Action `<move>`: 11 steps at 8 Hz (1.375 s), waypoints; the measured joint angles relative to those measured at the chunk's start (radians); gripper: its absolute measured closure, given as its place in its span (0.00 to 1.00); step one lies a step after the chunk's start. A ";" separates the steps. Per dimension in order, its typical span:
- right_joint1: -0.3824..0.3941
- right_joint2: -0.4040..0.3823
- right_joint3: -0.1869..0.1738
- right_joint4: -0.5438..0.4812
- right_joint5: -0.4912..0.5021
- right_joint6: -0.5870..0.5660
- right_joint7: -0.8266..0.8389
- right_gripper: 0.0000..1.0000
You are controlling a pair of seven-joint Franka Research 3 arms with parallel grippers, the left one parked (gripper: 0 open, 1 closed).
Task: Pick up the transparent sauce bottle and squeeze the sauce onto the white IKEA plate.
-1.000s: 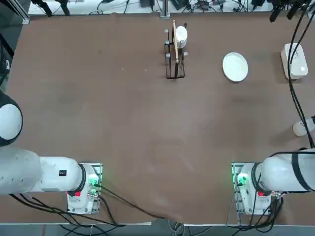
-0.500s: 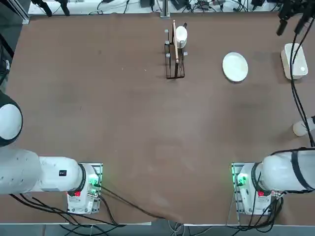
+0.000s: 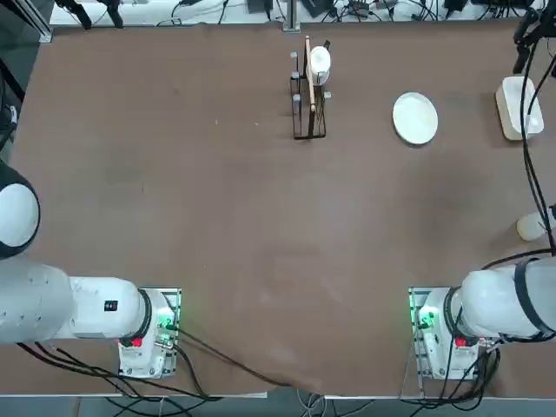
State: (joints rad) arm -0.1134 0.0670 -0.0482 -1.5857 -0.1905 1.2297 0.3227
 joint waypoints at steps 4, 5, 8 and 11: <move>0.082 0.064 0.017 -0.109 -0.182 0.057 0.629 0.00; 0.111 0.080 0.018 -0.167 -0.218 0.097 0.806 0.00; 0.187 0.136 0.021 -0.374 -0.384 0.182 1.332 0.00; 0.192 0.209 0.015 -0.557 -0.552 0.216 1.808 0.00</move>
State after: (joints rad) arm 0.0789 0.2762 -0.0327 -2.1428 -0.7423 1.4457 2.1308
